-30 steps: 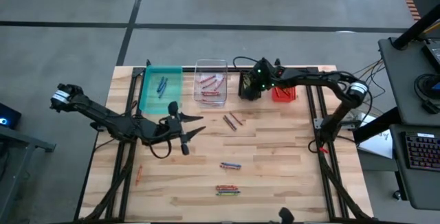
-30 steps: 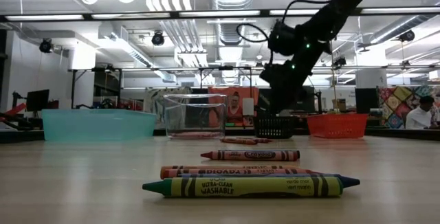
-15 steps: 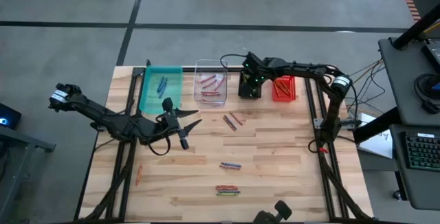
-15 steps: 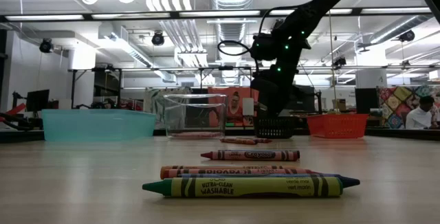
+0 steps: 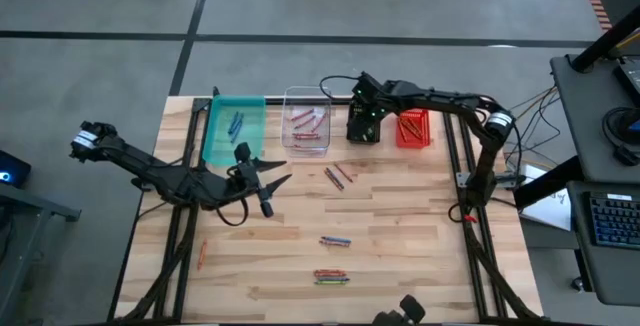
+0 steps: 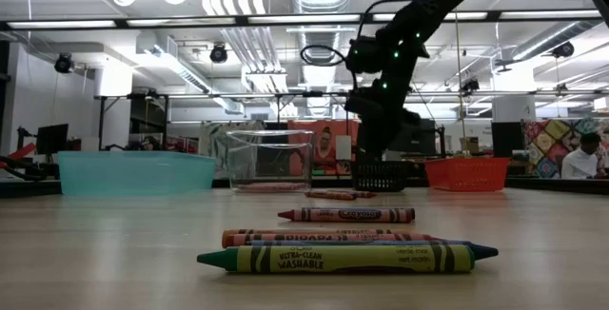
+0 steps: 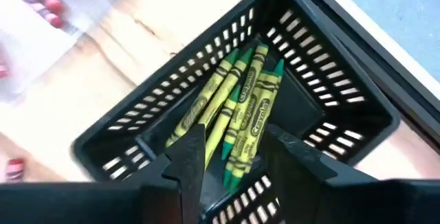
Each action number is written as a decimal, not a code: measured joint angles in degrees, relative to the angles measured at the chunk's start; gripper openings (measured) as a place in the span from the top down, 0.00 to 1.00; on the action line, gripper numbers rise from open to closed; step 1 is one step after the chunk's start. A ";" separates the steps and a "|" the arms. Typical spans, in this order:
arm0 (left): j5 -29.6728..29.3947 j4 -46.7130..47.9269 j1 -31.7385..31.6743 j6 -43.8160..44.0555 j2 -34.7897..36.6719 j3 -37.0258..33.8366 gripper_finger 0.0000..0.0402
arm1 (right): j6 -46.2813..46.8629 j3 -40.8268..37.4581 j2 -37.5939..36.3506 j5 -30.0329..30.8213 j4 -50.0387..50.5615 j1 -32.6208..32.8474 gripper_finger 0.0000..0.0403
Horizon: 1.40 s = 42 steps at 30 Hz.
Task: Sort crayons
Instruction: Put the red crayon into the transparent bin
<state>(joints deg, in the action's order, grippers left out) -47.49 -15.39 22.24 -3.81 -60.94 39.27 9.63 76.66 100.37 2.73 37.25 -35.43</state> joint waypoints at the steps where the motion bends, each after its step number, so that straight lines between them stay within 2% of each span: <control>1: -0.02 0.98 0.00 1.02 0.06 0.00 0.65 | 0.24 0.00 -0.65 -0.05 0.30 0.36 0.65; 6: 0.00 7.65 0.00 6.39 0.13 0.01 0.65 | 1.70 -0.02 -4.99 -0.18 1.71 3.37 0.67; 12: 0.03 16.76 0.00 13.69 0.13 0.00 0.65 | 3.19 -1.24 -10.00 -0.20 2.04 10.81 0.70; 18: 0.03 18.92 0.00 15.34 0.13 0.00 0.65 | 6.39 -1.70 -11.20 -0.18 2.03 19.12 0.72; 28: 0.03 18.94 0.00 15.32 0.11 0.00 0.65 | 11.84 -1.81 -6.99 0.25 1.27 27.67 0.73; 42: 0.03 18.91 0.00 15.29 -0.41 0.00 0.65 | 14.56 -1.59 3.46 0.91 0.69 27.88 0.75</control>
<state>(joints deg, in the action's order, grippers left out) -47.46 3.52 22.24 11.49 -61.36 39.27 24.19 75.08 103.83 3.64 37.94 -7.55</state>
